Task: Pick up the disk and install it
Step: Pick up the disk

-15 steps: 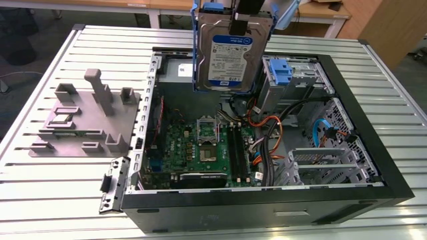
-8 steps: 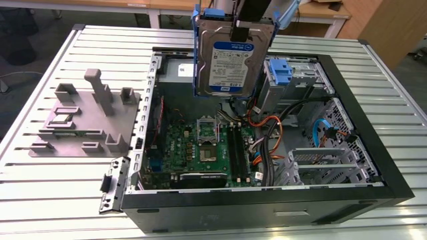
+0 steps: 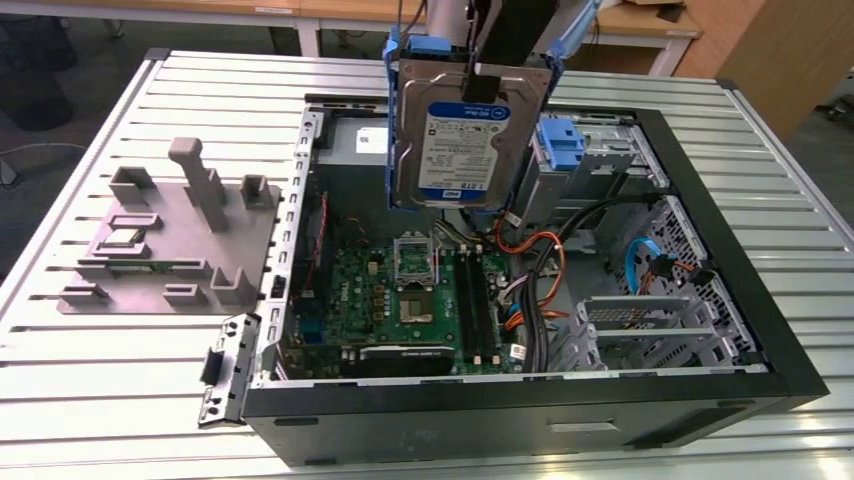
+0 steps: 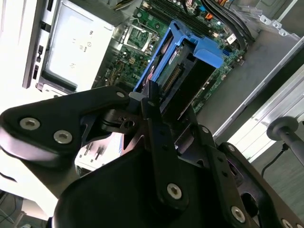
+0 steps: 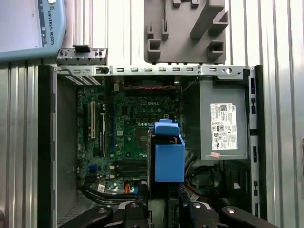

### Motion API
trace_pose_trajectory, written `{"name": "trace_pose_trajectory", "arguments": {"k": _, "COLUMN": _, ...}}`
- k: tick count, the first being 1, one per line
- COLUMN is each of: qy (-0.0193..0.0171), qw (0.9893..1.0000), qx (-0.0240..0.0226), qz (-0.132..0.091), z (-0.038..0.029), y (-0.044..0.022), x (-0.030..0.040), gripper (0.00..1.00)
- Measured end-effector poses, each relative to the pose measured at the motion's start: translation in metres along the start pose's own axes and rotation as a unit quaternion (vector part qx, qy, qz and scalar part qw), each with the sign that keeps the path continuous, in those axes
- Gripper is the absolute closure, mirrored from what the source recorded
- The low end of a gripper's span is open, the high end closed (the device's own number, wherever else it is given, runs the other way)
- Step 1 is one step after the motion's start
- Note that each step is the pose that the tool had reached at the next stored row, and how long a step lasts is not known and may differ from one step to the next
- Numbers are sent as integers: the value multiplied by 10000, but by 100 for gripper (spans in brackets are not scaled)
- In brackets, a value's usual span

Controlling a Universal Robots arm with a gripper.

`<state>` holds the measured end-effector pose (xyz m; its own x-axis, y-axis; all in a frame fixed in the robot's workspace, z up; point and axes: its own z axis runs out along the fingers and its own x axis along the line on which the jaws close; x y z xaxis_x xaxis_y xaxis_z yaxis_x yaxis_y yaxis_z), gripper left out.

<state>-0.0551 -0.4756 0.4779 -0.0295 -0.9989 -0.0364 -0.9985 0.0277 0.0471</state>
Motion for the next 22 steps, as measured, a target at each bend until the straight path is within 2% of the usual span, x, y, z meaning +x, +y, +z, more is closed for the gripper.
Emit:
{"name": "trace_pose_trajectory", "arguments": {"k": 13, "qy": 0, "qw": 10000, "qx": 0, "qz": 0, "z": 27, "y": -14, "x": 153, "gripper": 65}}
{"name": "trace_pose_trajectory", "arguments": {"k": 22, "qy": 0, "qw": 10000, "qx": 0, "qz": 0, "z": 28, "y": -14, "x": 157, "gripper": 65}}
